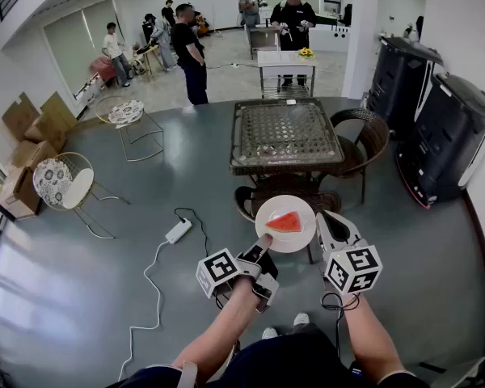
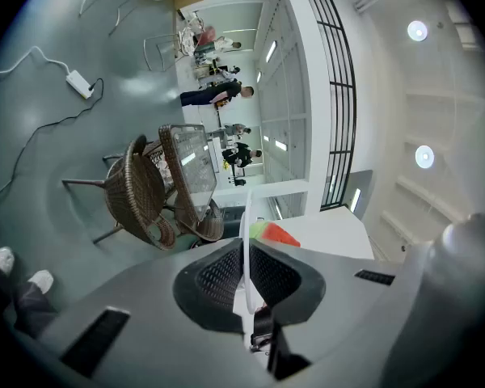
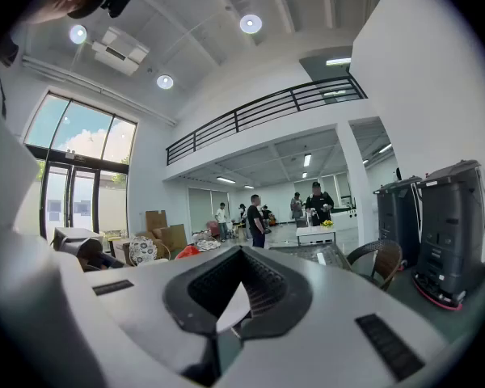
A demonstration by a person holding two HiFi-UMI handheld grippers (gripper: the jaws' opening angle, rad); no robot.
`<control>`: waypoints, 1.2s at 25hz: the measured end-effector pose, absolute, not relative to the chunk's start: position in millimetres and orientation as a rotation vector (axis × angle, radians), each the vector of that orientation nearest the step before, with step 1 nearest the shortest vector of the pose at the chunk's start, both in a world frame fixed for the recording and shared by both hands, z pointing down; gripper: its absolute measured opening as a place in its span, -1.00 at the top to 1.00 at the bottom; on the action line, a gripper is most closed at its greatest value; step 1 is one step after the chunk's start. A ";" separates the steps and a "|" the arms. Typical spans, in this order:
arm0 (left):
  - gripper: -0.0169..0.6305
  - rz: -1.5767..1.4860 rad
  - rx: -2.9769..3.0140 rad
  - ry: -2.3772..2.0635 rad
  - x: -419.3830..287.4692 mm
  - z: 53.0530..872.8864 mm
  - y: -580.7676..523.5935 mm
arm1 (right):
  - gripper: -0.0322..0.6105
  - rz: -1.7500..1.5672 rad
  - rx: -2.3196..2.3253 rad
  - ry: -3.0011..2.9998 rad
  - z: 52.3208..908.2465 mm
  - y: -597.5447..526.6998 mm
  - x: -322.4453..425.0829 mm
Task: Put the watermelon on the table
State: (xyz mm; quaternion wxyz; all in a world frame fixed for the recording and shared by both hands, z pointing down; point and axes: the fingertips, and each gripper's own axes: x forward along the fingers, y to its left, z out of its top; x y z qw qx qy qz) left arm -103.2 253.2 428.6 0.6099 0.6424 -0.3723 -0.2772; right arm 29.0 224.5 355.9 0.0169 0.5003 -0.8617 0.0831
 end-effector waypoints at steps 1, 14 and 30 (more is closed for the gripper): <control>0.90 -0.642 1.482 -0.859 -103.2 428.8 252.7 | 0.89 0.256 1.556 -2.679 355.9 223.8 28.7; 0.90 -0.648 1.478 -0.855 -103.0 427.0 250.5 | 0.89 0.252 1.550 -2.689 354.1 220.6 26.6; 0.90 -0.664 1.465 -0.893 -80.8 429.3 240.9 | 0.89 0.254 1.533 -2.715 352.5 204.0 58.6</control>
